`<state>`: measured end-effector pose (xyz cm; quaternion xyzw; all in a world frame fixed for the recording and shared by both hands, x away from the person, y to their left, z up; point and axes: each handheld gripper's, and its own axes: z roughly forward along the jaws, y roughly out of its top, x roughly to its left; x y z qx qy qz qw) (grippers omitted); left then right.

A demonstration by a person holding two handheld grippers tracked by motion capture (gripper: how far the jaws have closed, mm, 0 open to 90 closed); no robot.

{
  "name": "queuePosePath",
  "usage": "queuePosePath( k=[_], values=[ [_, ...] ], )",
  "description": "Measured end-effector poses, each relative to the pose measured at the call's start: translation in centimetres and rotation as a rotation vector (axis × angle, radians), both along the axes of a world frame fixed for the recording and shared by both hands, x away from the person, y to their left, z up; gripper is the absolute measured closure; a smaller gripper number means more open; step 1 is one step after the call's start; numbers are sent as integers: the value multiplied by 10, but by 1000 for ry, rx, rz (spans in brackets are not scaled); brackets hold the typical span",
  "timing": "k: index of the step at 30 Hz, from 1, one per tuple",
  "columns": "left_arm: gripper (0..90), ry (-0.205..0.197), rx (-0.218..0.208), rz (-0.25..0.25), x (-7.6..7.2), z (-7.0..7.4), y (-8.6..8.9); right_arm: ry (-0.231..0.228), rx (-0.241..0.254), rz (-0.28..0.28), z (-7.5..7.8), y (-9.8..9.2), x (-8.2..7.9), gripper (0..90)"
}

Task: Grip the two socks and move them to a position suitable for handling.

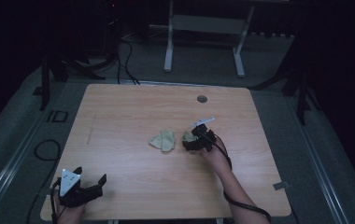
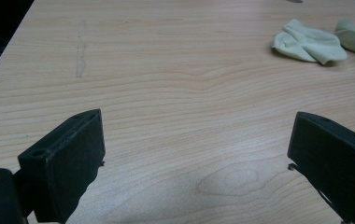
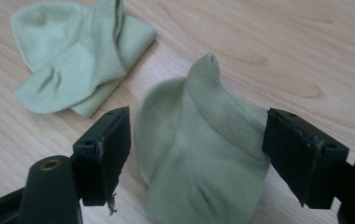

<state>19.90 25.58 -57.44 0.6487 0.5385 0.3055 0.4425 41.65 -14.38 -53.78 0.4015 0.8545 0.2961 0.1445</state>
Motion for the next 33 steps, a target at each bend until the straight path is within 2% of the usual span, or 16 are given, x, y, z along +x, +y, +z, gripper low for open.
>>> queuePosePath(
  k=[2,5,7,10,12,16,19,24,33],
  values=[
    [41,-2,-1,2,0,0,0,4,-6,-3,-1,2,0,264],
    [41,-1,-4,0,0,0,1,21,-42,1,-6,5,3,320],
    [41,0,-3,-3,0,0,1,8,-72,5,-9,6,3,357],
    [41,6,-1,-8,0,-1,1,-18,-97,0,-9,8,-2,484],
    [41,8,1,-10,1,-1,0,-33,-106,-8,-9,8,-3,614],
    [41,9,3,-12,1,-1,-1,-53,-119,-11,-8,6,-4,741],
    [41,11,3,-12,1,-1,-1,-61,-131,-17,-5,6,-3,775],
    [41,13,-2,-14,2,-1,0,-65,-105,-13,7,3,-7,787],
    [41,13,-1,-14,2,-1,-1,-88,-84,33,34,-3,-29,798]
  ],
)
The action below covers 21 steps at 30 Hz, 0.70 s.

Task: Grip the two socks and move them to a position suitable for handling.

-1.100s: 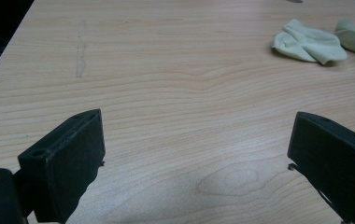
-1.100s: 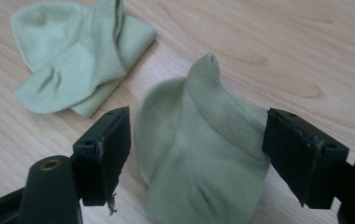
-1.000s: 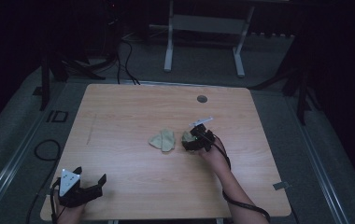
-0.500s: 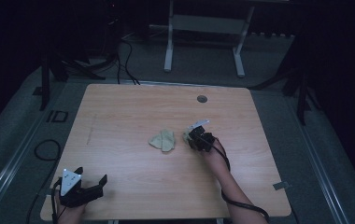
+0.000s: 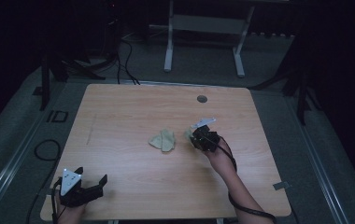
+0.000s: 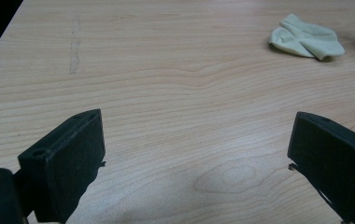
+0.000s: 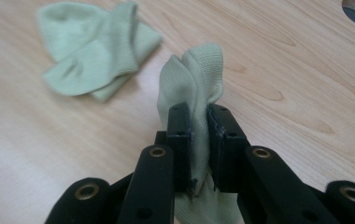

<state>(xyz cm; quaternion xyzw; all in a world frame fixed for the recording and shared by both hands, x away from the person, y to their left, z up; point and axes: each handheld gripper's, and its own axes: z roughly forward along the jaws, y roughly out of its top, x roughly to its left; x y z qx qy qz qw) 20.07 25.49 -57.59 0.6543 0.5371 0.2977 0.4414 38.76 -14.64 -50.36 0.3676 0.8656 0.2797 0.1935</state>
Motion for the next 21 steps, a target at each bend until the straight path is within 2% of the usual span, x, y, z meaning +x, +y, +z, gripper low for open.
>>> queuePosePath(
  k=[5,11,16,21],
  values=[
    [41,2,3,0,0,0,-1,-23,7,22,13,-5,-19,798],
    [41,4,5,-6,0,1,-2,-50,16,76,24,-7,-53,798],
    [41,2,5,-10,0,1,-4,-72,-1,128,24,-6,-85,797],
    [41,-3,7,-28,0,2,-7,-78,-18,156,22,-4,-113,796]
  ],
)
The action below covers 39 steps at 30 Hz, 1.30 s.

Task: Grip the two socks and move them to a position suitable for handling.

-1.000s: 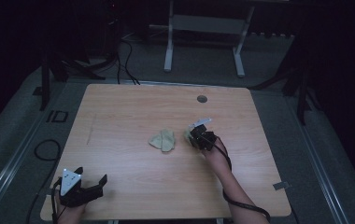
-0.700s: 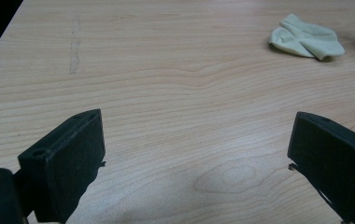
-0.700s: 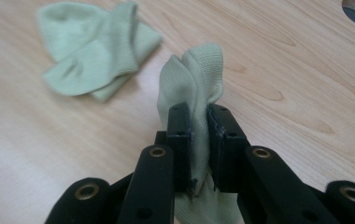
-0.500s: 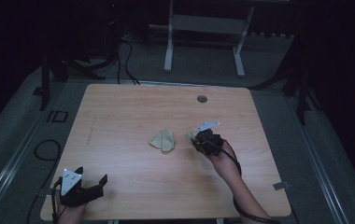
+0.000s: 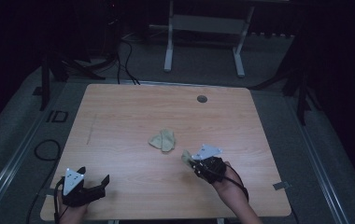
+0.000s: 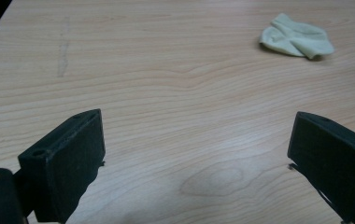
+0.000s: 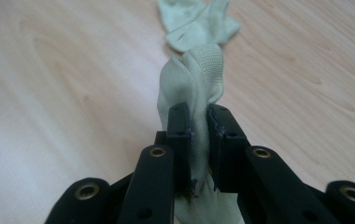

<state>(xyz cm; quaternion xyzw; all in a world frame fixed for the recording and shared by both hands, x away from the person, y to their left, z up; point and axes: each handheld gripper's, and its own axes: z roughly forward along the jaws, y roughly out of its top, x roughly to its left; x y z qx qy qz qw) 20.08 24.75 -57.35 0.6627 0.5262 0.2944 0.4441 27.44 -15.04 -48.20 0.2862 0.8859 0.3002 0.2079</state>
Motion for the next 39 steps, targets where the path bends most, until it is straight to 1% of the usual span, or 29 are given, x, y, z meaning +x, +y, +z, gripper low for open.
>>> queuePosePath(
  k=[2,4,6,7,8,9,10,12,14,18,19,20,21,22,23,25,27,28,29,30,31,32,33,34,35,36,37,38,39],
  values=[
    [41,-7,-12,-20,-1,1,-2,10,16,7,-3,1,-10,796],
    [41,-6,-10,-34,-1,2,-6,9,7,16,-8,3,-18,796],
    [42,-7,-11,-54,-1,2,-10,27,12,24,-14,5,-24,795],
    [42,-7,-8,-63,-2,3,-12,35,4,24,-20,7,-26,796],
    [42,-7,-8,-63,-2,3,-12,35,4,24,-20,7,-26,796],
    [42,-14,-6,-101,-2,4,-18,38,-1,26,-23,9,-27,796],
    [43,-14,-8,-119,-2,4,-21,73,-1,31,-35,14,-27,796],
    [45,-2,-3,-145,-1,4,-27,91,-10,30,-45,20,-27,795],
    [45,21,-6,-181,0,4,-32,99,-15,21,-52,25,-25,795],
    [50,58,14,-230,1,3,-43,105,-21,-10,-65,35,-21,778],
    [50,60,9,-244,1,3,-46,100,-22,-10,-67,37,-23,767],
    [50,67,4,-254,1,4,-48,96,-20,-10,-68,39,-24,738],
    [50,75,-1,-258,1,5,-50,102,-13,2,-68,41,-25,678],
    [50,76,-15,-270,1,5,-52,124,-4,17,-67,42,-26,606],
    [58,84,-22,-283,1,7,-55,142,9,31,-64,42,-27,556],
    [64,93,-30,-308,0,9,-63,138,27,58,-54,40,-31,515],
    [86,112,-41,-333,0,13,-74,115,48,70,-40,36,-34,509],
    [104,116,-50,-355,-1,16,-81,101,61,72,-33,32,-33,510],
    [118,127,-57,-372,0,19,-88,88,72,75,-26,28,-32,518],
    [129,136,-63,-388,0,22,-97,78,76,72,-19,25,-29,550],
    [143,144,-58,-409,1,24,-106,62,79,74,-14,21,-26,579],
    [143,161,-66,-422,2,27,-114,54,82,73,-11,18,-22,597],
    [143,176,-90,-438,3,29,-122,65,76,67,-10,15,-18,598],
    [143,187,-101,-453,5,31,-130,76,79,67,-10,14,-15,611],
    [145,201,-101,-466,6,33,-139,80,86,78,-11,13,-13,612],
    [146,207,-91,-485,8,34,-147,97,92,86,-14,13,-12,612],
    [147,212,-72,-487,11,34,-154,115,91,91,-18,13,-10,608],
    [160,215,-52,-487,14,34,-161,123,87,93,-22,14,-9,607],
    [195,225,-42,-491,17,33,-166,134,88,103,-27,14,-7,606]
  ],
)
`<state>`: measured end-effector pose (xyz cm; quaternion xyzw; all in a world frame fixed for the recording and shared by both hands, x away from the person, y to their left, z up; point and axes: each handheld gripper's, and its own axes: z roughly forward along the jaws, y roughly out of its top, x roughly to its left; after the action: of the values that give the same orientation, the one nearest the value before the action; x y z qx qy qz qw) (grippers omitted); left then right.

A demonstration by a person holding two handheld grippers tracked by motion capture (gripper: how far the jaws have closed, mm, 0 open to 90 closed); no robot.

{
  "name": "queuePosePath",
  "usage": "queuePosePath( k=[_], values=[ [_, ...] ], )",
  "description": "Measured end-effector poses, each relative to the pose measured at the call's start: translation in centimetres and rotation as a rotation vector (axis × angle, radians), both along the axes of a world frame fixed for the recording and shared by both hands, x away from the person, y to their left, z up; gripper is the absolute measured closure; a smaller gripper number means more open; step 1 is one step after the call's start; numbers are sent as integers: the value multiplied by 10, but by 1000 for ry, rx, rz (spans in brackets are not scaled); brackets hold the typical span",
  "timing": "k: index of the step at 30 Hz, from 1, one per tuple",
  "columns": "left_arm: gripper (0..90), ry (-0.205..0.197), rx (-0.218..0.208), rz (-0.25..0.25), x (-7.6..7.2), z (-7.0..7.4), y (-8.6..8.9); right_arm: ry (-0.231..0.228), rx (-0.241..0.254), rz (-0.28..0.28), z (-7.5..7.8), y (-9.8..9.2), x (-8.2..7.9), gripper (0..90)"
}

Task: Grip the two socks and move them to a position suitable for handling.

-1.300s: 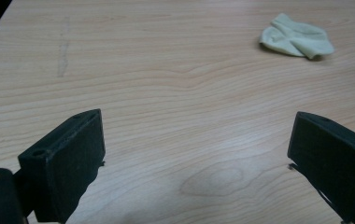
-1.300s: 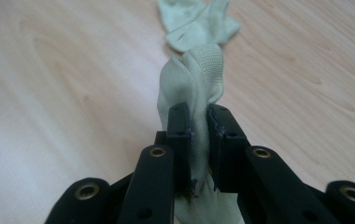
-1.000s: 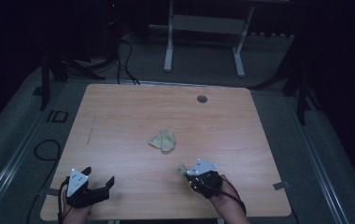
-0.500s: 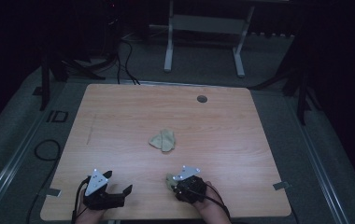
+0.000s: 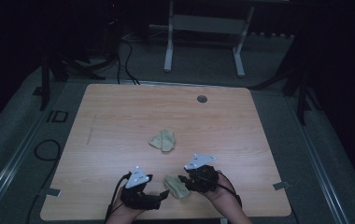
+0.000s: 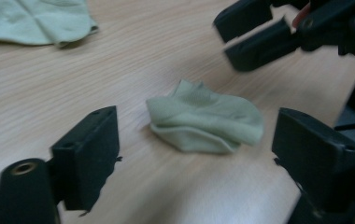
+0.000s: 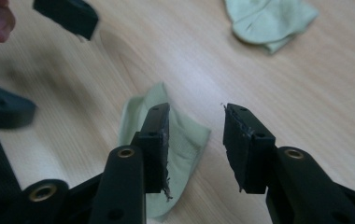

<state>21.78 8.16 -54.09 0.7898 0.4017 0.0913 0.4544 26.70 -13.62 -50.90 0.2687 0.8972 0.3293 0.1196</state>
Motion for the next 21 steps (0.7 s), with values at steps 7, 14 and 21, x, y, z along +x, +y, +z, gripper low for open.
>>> queuePosePath(
  k=[7,14,21],
  values=[
    [352,45,138,-24,11,-16,-21,35,-43,49,-26,7,6,600],
    [604,43,198,-45,11,-24,-17,39,-102,78,-38,10,8,700],
    [863,43,179,-50,13,-26,-20,41,-121,96,-38,15,5,820]
  ],
)
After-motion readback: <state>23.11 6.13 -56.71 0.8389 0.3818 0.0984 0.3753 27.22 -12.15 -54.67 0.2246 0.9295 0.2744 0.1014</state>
